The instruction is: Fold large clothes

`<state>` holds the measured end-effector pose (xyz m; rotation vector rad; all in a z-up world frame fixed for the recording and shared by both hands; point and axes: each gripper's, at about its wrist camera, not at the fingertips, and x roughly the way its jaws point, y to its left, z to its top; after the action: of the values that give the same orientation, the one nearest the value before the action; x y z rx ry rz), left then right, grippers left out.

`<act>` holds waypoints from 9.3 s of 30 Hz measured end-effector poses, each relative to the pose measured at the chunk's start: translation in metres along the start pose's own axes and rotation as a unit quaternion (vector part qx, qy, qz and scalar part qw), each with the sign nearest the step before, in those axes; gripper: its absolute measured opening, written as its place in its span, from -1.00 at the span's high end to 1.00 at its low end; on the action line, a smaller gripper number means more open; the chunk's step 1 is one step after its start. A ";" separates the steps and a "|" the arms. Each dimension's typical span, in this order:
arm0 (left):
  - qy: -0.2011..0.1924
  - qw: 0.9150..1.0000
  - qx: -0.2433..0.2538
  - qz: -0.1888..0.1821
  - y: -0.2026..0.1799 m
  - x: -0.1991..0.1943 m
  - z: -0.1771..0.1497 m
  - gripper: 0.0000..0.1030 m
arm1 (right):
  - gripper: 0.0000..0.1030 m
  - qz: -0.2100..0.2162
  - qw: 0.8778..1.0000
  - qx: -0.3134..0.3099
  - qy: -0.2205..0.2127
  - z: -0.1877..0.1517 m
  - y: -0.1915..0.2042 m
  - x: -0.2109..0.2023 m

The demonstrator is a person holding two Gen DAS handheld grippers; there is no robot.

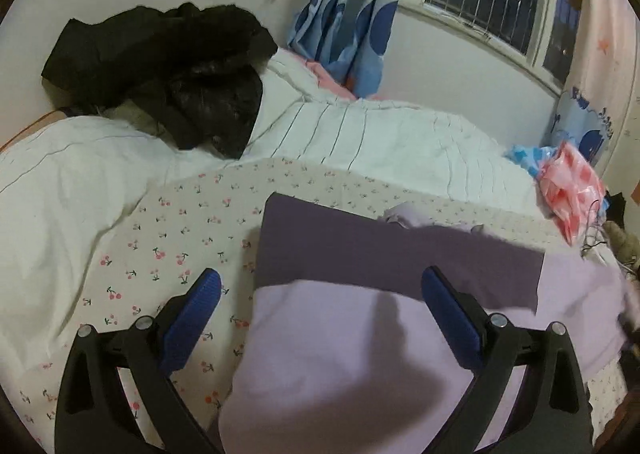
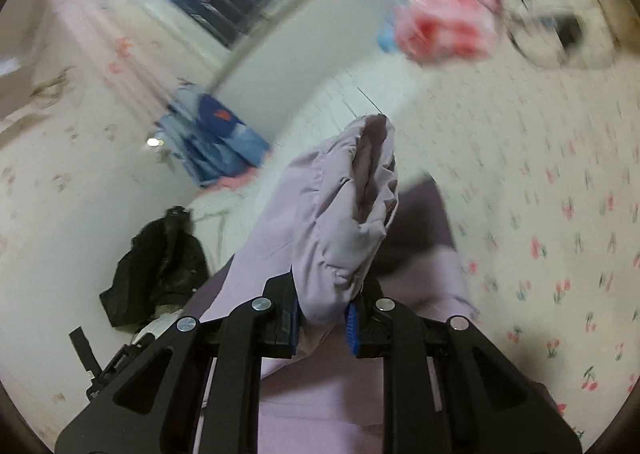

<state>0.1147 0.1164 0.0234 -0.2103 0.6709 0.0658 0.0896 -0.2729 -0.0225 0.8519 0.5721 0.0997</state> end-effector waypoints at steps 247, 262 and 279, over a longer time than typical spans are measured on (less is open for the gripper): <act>0.160 0.894 -0.158 -0.387 0.132 -0.370 -0.259 0.62 | 0.60 0.438 0.885 0.068 0.143 -0.132 -0.139 -0.458; 0.081 0.903 -0.154 -0.393 0.087 -0.322 -0.133 0.62 | 0.61 0.448 0.889 0.073 0.065 -0.047 -0.100 -0.406; 0.052 0.926 -0.179 -0.329 0.049 -0.214 -0.053 0.62 | 0.60 0.358 0.926 0.114 0.029 0.036 -0.087 -0.275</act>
<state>-0.0910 0.1549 0.1080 -0.7875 0.6614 -0.4758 -0.1371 -0.4395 0.0525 1.2587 0.3048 0.7390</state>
